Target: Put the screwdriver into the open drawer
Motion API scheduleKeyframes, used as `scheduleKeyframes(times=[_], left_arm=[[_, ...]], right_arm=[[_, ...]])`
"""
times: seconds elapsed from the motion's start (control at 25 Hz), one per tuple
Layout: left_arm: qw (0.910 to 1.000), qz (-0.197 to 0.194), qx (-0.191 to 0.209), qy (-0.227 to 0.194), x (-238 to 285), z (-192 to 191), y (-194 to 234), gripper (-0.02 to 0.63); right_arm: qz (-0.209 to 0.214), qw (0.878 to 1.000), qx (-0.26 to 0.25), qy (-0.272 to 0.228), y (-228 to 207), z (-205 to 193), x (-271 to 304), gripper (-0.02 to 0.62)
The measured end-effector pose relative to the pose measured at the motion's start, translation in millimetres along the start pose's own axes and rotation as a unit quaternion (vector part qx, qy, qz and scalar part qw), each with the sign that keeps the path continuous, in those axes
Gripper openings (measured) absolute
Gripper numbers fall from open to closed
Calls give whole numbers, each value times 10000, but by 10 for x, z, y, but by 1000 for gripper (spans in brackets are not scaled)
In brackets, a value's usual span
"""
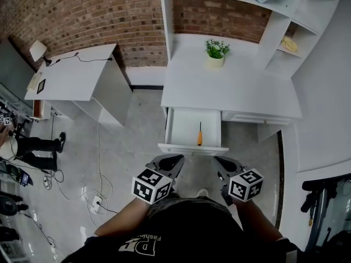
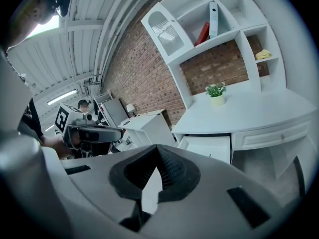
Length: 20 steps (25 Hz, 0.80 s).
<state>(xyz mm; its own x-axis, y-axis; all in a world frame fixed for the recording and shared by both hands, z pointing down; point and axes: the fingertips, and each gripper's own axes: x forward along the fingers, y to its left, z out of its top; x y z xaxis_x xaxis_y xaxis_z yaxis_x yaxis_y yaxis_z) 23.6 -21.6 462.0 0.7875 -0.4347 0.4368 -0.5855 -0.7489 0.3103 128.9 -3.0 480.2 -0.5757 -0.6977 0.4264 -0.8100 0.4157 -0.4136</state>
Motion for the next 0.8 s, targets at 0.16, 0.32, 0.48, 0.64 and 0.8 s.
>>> scheduleKeyframes(times=[0.16, 0.32, 0.48, 0.64, 0.8], left_arm=[[10000, 24, -16, 9, -15, 5, 27, 18], [10000, 29, -10, 3, -23, 5, 38, 18], [10000, 22, -3, 2, -18, 0, 35, 18], [10000, 21, -1, -11, -16, 8, 41, 18], [10000, 10, -3, -13, -7, 11, 33, 18]], right_arm=[[16, 10000, 9, 13, 13, 12, 18, 5], [20, 10000, 6, 0, 22, 20, 37, 5], [28, 10000, 3, 3, 28, 7, 43, 5], [20, 10000, 8, 18, 28, 1, 44, 5], [12, 10000, 13, 21, 23, -1, 38, 5]])
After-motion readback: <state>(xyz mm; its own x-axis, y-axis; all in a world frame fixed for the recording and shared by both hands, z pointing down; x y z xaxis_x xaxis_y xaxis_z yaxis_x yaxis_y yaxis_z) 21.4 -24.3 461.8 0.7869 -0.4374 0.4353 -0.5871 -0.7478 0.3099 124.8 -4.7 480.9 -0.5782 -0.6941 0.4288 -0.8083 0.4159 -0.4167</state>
